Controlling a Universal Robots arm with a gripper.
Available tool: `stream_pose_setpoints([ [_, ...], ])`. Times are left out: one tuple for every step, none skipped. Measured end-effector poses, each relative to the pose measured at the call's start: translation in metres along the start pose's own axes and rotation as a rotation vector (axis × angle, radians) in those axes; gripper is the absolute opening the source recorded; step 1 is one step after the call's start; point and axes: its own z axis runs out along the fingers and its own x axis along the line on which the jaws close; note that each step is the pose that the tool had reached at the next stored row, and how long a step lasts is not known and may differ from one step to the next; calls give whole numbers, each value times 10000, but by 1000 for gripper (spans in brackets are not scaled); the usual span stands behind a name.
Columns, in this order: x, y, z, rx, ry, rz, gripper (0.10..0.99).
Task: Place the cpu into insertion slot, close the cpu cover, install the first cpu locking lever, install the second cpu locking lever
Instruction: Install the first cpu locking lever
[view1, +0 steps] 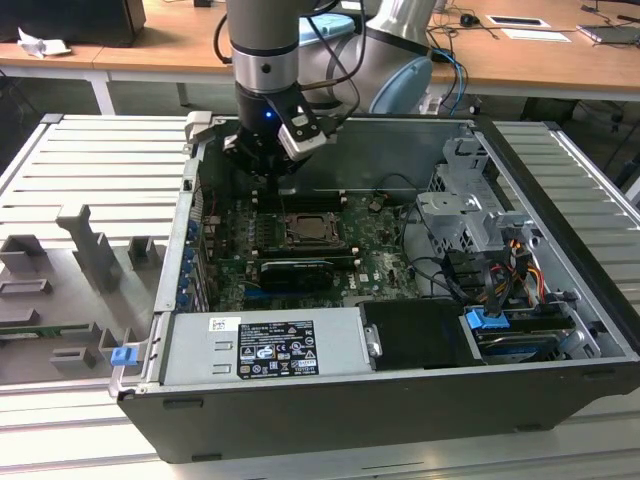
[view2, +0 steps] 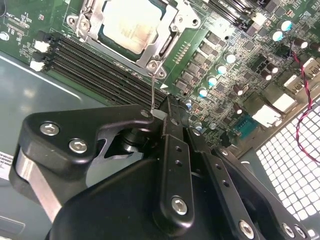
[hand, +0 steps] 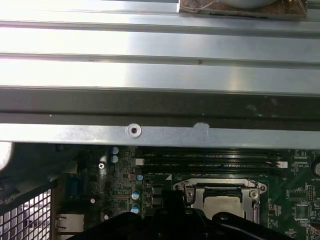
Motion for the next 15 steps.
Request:
stream_pose_setpoints([
  [-4,0,0,0,0,0,106],
  [-8,0,0,0,0,0,106],
  [-11,0,0,0,0,0,106],
  [-16,0,0,0,0,0,106],
  [-20,0,0,0,0,0,106],
  [-23,0,1,0,0,0,106],
  [-30,-1,1,0,0,0,106],
  [-38,-1,1,0,0,0,106],
  [-44,-1,1,0,0,0,106],
  [-50,-1,1,0,0,0,106],
  [-54,-1,2,0,0,0,106],
  [-57,-1,2,0,0,-1,106],
  [-61,-1,2,0,0,0,106],
  [-65,-1,2,0,0,0,106],
  [-69,-1,2,0,-1,0,106],
])
